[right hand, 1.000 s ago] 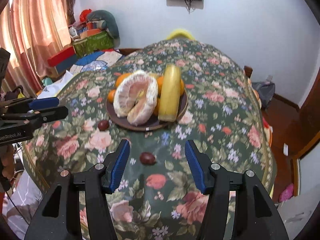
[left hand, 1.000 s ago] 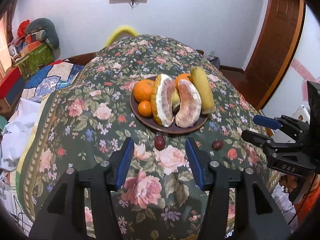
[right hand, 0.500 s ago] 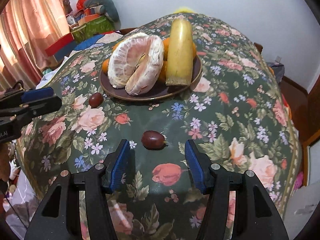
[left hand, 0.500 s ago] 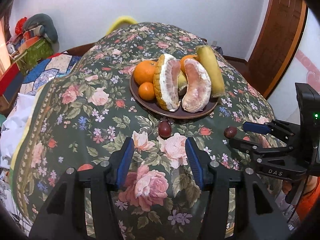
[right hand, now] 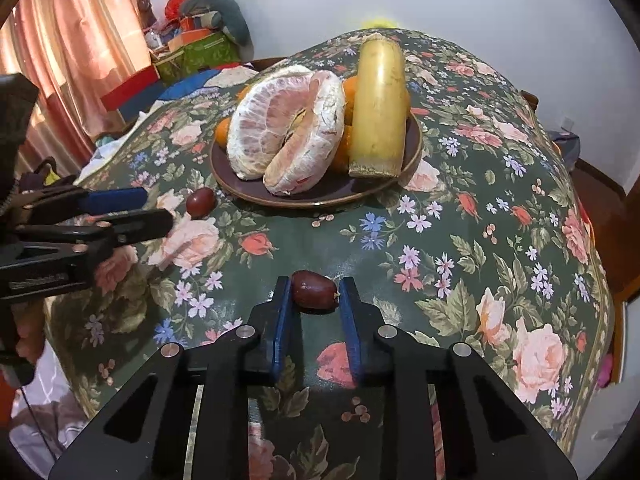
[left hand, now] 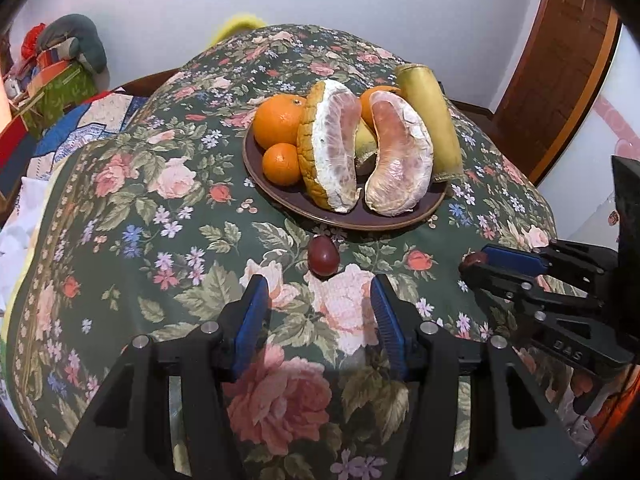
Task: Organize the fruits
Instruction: 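Move the right tool to a dark red date and close on it, then carry the date to the plate rim and release it with the right tool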
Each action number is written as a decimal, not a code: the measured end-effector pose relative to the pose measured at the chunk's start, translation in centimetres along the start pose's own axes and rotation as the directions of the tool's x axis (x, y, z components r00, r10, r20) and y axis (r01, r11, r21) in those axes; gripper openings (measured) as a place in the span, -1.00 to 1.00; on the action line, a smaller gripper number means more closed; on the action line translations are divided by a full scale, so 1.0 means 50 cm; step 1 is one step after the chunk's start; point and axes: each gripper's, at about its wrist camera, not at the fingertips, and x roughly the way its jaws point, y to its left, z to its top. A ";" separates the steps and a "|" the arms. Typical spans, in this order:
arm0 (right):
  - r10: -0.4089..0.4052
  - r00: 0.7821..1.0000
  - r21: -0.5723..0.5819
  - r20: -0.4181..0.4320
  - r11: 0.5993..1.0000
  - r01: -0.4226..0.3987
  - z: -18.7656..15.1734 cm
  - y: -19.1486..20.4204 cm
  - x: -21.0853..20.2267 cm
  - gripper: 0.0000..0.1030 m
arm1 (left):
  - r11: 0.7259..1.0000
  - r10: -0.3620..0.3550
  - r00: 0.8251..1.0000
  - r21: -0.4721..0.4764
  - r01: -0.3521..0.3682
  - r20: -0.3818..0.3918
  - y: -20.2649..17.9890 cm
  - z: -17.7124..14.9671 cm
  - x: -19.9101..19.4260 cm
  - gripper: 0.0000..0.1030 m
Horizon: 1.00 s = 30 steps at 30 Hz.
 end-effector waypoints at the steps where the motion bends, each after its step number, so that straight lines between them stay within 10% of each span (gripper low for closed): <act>1: 0.002 1.000 0.002 0.005 1.000 -0.002 0.002 0.000 -0.002 -0.58 | 1.000 -0.004 1.000 -0.002 0.004 -0.003 0.000 0.002 0.005 0.03; 18: 0.023 0.998 0.028 0.063 0.999 -0.025 0.037 -0.020 -0.015 -0.57 | 1.000 -0.022 0.999 -0.003 0.022 -0.024 0.000 0.024 0.063 -0.64; 30: 0.023 0.996 0.032 0.082 0.999 -0.025 0.068 -0.024 0.003 -0.57 | 0.999 -0.038 0.999 0.003 0.037 0.032 0.001 0.047 0.031 -0.64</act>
